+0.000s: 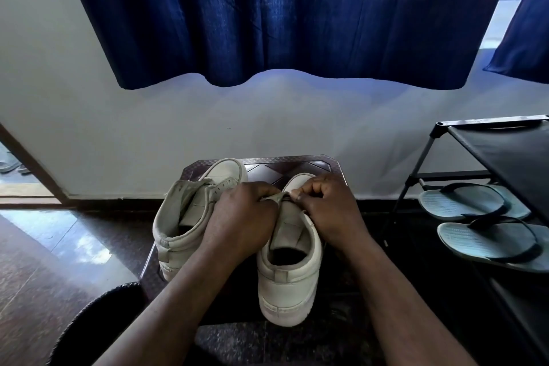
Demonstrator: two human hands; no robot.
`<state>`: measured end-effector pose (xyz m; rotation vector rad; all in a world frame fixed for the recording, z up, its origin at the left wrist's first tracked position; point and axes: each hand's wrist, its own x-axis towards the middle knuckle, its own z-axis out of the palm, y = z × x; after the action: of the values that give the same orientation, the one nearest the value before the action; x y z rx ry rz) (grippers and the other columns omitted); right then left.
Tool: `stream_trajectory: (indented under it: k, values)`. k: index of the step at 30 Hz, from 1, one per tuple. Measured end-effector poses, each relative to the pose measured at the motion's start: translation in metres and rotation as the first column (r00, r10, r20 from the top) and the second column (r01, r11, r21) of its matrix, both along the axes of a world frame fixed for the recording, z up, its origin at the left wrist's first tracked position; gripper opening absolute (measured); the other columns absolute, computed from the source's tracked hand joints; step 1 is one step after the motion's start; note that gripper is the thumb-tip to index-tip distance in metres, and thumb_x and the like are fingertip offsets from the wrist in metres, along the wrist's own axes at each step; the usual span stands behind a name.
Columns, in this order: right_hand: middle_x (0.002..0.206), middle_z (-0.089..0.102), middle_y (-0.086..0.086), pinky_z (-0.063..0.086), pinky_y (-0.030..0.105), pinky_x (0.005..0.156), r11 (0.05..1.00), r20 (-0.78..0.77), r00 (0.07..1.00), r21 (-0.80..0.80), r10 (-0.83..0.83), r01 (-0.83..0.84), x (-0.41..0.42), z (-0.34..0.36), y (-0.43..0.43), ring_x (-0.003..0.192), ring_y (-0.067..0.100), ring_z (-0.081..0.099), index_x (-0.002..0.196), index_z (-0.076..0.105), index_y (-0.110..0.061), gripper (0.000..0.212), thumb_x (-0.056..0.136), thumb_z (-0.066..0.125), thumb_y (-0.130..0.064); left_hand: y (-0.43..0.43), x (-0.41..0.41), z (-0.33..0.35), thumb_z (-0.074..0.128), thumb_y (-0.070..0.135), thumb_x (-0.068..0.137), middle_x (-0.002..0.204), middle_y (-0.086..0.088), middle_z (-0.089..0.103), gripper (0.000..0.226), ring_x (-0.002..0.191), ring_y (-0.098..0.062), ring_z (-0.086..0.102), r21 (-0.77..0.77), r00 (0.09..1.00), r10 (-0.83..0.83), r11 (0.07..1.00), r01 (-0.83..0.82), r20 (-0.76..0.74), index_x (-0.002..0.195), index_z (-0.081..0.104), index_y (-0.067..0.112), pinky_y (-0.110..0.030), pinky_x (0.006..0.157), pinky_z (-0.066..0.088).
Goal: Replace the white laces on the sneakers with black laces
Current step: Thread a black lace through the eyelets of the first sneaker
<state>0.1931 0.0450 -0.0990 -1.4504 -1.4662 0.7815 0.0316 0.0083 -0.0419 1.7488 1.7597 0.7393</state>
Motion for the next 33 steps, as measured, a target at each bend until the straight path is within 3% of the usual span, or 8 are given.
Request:
stream_trajectory:
  k: [6, 10, 14, 17, 20, 25, 29, 33]
  values:
    - [0.074, 0.074, -0.008, 0.051, 0.026, 0.071, 0.998, -0.018, 0.998, -0.012, -0.061, 0.06, -0.003, 0.001, -0.003, 0.071, 0.002, 0.066, 0.064, 0.074, -0.021, 0.021, 0.082, 0.084, -0.017, 0.002, -0.001, -0.002, 0.063, 0.034, 0.094, 0.084, 0.005, 0.076, 0.017, 0.088, -0.01, 0.07, -0.018, 0.996, 0.013, 1.0, -0.012, 0.089, 0.093, 0.079, 0.031, -0.034, 0.081, 0.055]
    - [0.075, 0.074, -0.009, 0.049, 0.022, 0.071, 0.999, -0.043, 0.999, -0.012, -0.032, 0.032, -0.002, 0.002, -0.004, 0.07, -0.001, 0.064, 0.071, 0.077, -0.018, 0.014, 0.082, 0.085, -0.015, 0.012, -0.002, -0.008, 0.053, 0.071, 0.087, 0.088, 0.002, 0.079, 0.056, 0.096, -0.021, 0.074, -0.136, 0.95, 0.03, 0.991, 0.013, 0.31, 0.092, 0.08, 0.023, -0.048, 0.096, 0.056]
    - [0.074, 0.074, -0.013, 0.053, 0.028, 0.076, 0.999, 0.001, 0.999, 0.007, -0.044, 0.044, -0.004, 0.0, -0.003, 0.074, -0.003, 0.066, 0.065, 0.074, -0.026, 0.022, 0.081, 0.083, -0.012, 0.02, 0.004, -0.015, 0.067, 0.032, 0.098, 0.096, -0.004, 0.079, 0.027, 0.087, -0.014, 0.07, -0.116, 0.887, 0.085, 0.993, -0.035, 0.453, 0.097, 0.082, 0.01, -0.029, 0.092, 0.056]
    - [0.08, 0.075, -0.012, 0.055, 0.04, 0.088, 0.998, 0.023, 0.998, 0.014, -0.065, 0.064, -0.004, -0.003, -0.002, 0.083, 0.006, 0.068, 0.069, 0.077, -0.024, 0.012, 0.078, 0.084, -0.027, 0.021, 0.006, -0.02, 0.069, 0.002, 0.093, 0.089, -0.014, 0.079, 0.018, 0.08, -0.023, 0.069, -0.171, 0.818, 0.174, 0.981, -0.095, 0.547, 0.08, 0.08, 0.007, -0.041, 0.085, 0.057]
    - [0.074, 0.071, -0.02, 0.052, 0.047, 0.092, 0.996, 0.044, 0.996, 0.04, -0.078, 0.076, -0.007, 0.0, -0.005, 0.081, 0.004, 0.067, 0.064, 0.073, -0.029, 0.017, 0.077, 0.084, -0.033, 0.022, 0.009, -0.025, 0.065, -0.003, 0.09, 0.075, -0.011, 0.076, 0.027, 0.069, -0.021, 0.065, -0.218, 0.787, 0.243, 0.966, -0.141, 0.568, 0.071, 0.078, 0.013, -0.036, 0.072, 0.055]
    - [0.067, 0.063, -0.035, 0.049, 0.05, 0.095, 0.994, 0.055, 0.993, 0.032, -0.106, 0.104, -0.006, 0.002, -0.007, 0.082, 0.005, 0.064, 0.055, 0.064, -0.038, 0.034, 0.078, 0.087, -0.027, 0.024, 0.013, -0.028, 0.063, -0.005, 0.09, 0.07, -0.008, 0.07, 0.02, 0.064, -0.018, 0.059, -0.22, 0.794, 0.217, 0.969, -0.108, 0.568, 0.083, 0.075, 0.009, -0.028, 0.061, 0.048]
    - [0.075, 0.058, -0.024, 0.047, 0.047, 0.099, 0.992, 0.058, 0.991, 0.04, -0.12, 0.118, -0.006, 0.004, -0.008, 0.093, 0.011, 0.064, 0.066, 0.072, -0.032, 0.02, 0.08, 0.087, -0.027, 0.03, 0.014, -0.032, 0.06, 0.006, 0.092, 0.067, 0.007, 0.066, 0.018, 0.066, -0.012, 0.055, -0.154, 0.914, 0.131, 0.985, -0.077, 0.383, 0.081, 0.071, 0.015, -0.027, 0.063, 0.044]
    - [0.078, 0.054, -0.025, 0.046, 0.045, 0.102, 0.995, 0.097, 0.99, 0.047, -0.098, 0.093, -0.004, 0.005, -0.011, 0.1, 0.014, 0.065, 0.078, 0.079, -0.025, 0.008, 0.084, 0.084, -0.025, 0.031, 0.017, -0.029, 0.056, 0.004, 0.091, 0.07, 0.01, 0.066, 0.018, 0.069, -0.01, 0.056, -0.098, 0.954, 0.131, 0.989, -0.108, 0.271, 0.082, 0.067, 0.015, -0.026, 0.06, 0.041]
